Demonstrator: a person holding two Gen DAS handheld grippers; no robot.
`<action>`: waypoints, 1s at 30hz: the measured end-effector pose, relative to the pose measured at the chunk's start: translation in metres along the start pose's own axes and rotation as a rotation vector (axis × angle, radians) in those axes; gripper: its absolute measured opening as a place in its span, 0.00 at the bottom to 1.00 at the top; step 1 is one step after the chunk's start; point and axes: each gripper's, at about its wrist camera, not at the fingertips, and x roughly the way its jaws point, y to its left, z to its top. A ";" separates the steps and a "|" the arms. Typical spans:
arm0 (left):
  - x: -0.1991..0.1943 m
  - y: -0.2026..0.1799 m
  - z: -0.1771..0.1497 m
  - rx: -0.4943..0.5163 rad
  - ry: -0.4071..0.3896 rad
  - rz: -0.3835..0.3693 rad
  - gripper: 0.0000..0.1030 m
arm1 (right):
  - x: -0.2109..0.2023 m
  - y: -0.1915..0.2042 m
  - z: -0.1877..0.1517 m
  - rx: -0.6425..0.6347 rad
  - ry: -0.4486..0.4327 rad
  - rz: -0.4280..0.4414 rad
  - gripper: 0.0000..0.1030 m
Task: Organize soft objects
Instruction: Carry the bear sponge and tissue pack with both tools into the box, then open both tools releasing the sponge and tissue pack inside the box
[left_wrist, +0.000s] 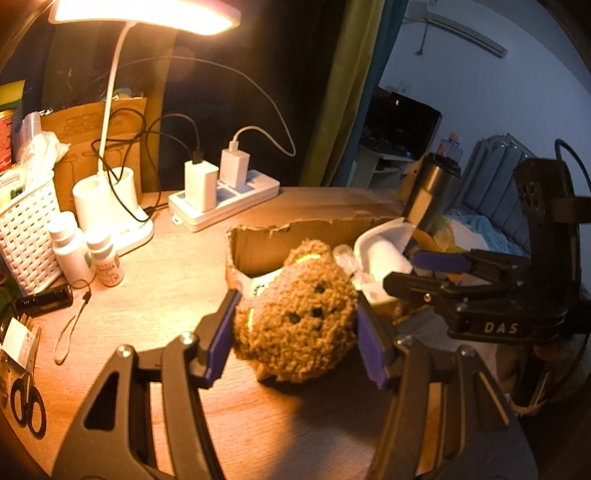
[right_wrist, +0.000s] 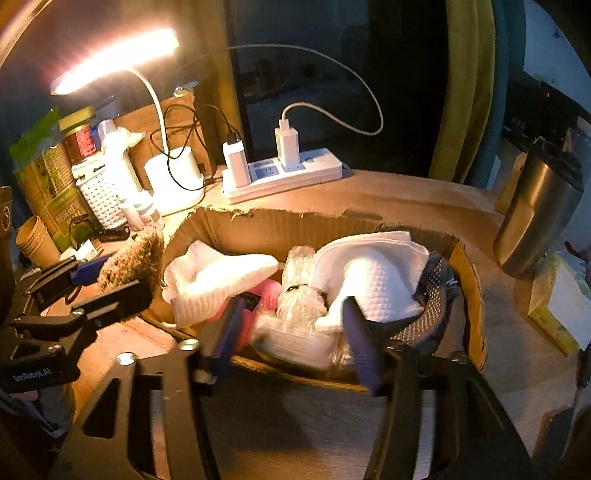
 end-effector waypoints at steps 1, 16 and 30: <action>0.000 -0.001 0.000 0.002 0.000 0.001 0.59 | -0.001 0.000 0.001 0.001 -0.010 0.000 0.66; 0.022 -0.032 0.024 0.060 -0.015 0.016 0.60 | -0.015 -0.019 -0.003 0.018 -0.069 0.042 0.66; 0.068 -0.049 0.032 0.091 0.041 0.034 0.61 | -0.020 -0.052 0.004 0.051 -0.114 0.060 0.66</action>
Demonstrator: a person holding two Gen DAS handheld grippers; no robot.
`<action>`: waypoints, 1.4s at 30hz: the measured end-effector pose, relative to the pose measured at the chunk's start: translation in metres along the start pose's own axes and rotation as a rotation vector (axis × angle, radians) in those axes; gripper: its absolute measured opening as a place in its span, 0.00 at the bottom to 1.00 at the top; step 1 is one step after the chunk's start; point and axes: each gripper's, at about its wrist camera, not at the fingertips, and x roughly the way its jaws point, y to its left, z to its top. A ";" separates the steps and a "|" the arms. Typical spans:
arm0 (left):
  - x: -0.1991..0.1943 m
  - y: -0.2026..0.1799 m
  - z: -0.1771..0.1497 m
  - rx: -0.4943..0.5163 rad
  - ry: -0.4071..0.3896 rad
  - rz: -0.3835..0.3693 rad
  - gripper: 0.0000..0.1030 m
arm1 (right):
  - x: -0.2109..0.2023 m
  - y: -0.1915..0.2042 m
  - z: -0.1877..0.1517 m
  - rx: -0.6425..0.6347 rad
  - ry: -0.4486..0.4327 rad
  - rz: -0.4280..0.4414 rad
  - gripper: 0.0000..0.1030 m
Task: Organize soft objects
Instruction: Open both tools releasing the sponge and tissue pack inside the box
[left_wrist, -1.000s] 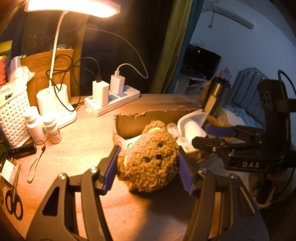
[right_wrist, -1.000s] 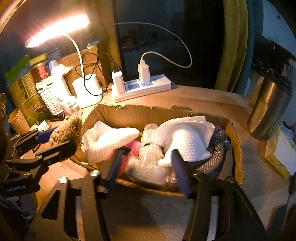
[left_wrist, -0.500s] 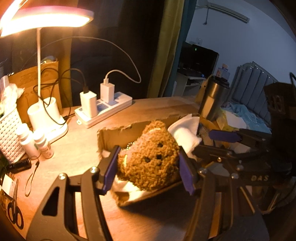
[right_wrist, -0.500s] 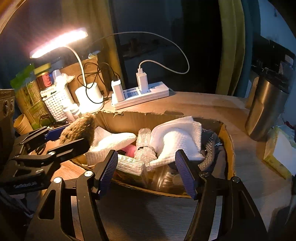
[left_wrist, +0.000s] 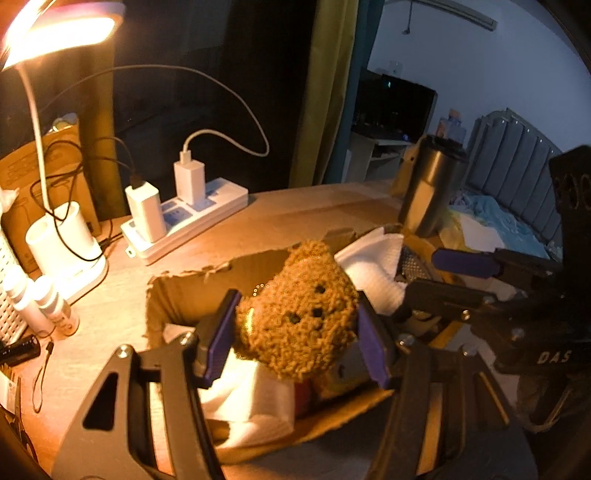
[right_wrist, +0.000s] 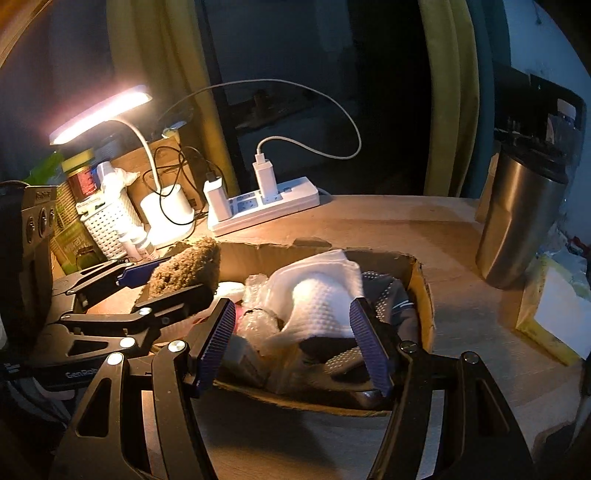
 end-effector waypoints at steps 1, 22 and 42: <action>0.003 0.000 0.000 -0.001 0.008 -0.001 0.63 | 0.001 -0.002 0.000 0.002 0.001 0.000 0.66; -0.019 0.004 0.002 -0.030 -0.038 0.009 0.89 | 0.001 -0.014 -0.001 0.032 0.002 -0.013 0.66; -0.113 -0.002 -0.013 -0.034 -0.182 -0.020 0.90 | -0.059 0.040 -0.008 -0.021 -0.073 -0.048 0.66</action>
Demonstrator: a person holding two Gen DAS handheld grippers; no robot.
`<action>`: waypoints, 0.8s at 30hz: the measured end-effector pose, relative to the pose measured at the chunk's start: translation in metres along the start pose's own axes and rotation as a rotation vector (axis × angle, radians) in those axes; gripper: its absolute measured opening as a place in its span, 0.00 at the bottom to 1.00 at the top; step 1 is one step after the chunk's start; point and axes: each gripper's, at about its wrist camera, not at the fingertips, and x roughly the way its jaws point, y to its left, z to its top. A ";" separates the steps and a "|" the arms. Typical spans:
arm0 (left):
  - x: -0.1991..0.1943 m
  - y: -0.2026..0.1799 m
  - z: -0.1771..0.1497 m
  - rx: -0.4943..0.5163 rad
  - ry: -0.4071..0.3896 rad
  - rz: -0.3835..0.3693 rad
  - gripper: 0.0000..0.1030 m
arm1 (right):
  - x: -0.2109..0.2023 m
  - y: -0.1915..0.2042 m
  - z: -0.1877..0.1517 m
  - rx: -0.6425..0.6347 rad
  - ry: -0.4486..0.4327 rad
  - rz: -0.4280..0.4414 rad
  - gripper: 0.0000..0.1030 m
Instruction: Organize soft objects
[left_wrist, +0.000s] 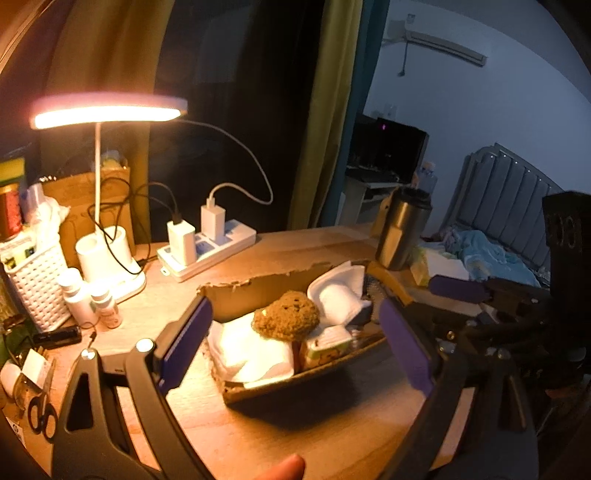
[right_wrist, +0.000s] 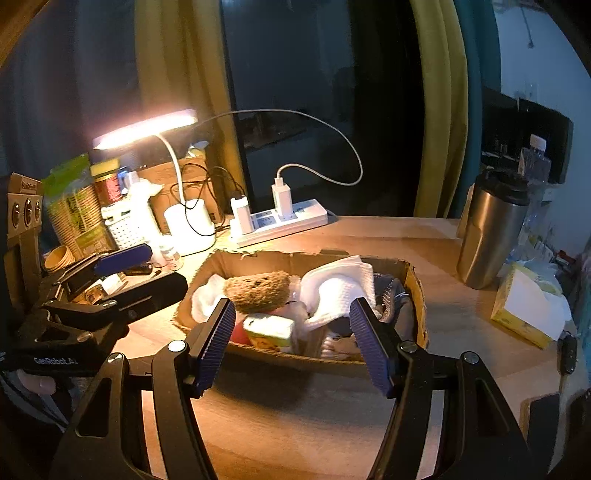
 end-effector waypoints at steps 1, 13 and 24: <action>-0.004 0.000 0.000 0.001 -0.006 -0.001 0.90 | -0.004 0.004 -0.001 -0.005 -0.004 -0.001 0.66; -0.056 -0.007 -0.009 0.024 -0.070 -0.008 0.90 | -0.040 0.030 -0.010 -0.031 -0.044 -0.026 0.66; -0.098 -0.020 -0.015 0.061 -0.121 0.013 0.90 | -0.077 0.048 -0.022 -0.037 -0.094 -0.051 0.66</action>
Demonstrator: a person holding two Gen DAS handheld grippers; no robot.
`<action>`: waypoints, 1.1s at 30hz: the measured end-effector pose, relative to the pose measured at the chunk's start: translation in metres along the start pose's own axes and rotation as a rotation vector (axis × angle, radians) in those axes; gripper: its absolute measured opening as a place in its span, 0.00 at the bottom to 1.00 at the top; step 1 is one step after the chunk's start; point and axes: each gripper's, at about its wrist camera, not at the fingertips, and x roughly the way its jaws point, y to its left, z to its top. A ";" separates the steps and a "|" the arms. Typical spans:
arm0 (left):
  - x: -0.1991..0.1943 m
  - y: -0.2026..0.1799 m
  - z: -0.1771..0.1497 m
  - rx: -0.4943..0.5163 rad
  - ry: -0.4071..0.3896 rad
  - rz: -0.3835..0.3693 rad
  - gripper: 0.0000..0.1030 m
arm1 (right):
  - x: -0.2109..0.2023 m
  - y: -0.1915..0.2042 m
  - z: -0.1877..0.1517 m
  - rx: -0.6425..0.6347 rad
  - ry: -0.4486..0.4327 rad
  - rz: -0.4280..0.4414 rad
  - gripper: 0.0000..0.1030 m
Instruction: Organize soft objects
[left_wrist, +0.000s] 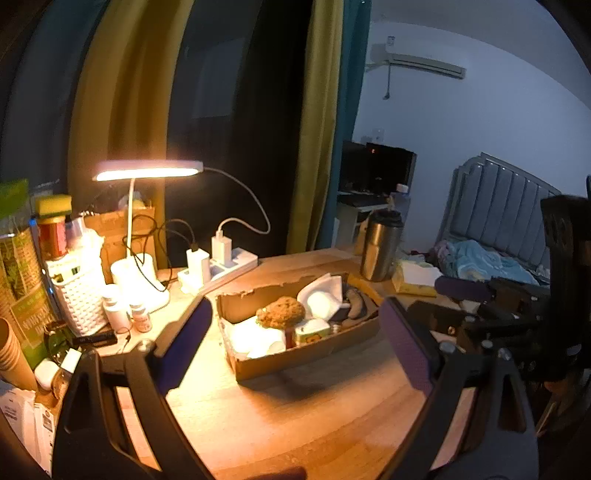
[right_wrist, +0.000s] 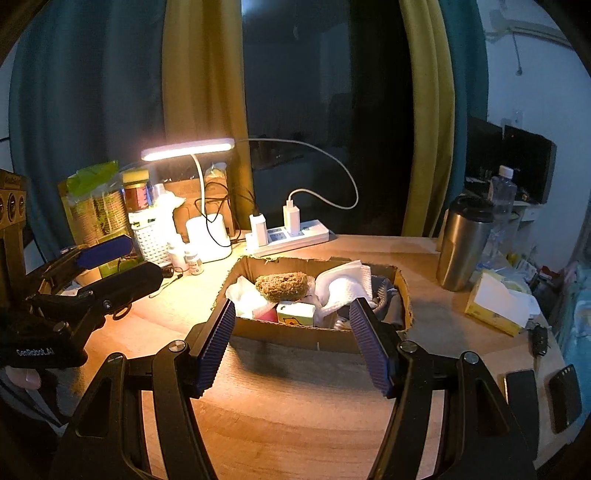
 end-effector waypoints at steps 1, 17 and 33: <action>-0.004 -0.002 0.000 0.005 -0.006 0.000 0.90 | -0.004 0.001 -0.001 0.000 -0.006 -0.004 0.66; -0.052 -0.025 0.002 0.071 -0.094 0.044 0.90 | -0.065 0.011 -0.005 0.018 -0.113 -0.094 0.67; -0.094 -0.048 0.021 0.102 -0.145 0.044 0.90 | -0.119 0.023 -0.005 0.007 -0.216 -0.141 0.70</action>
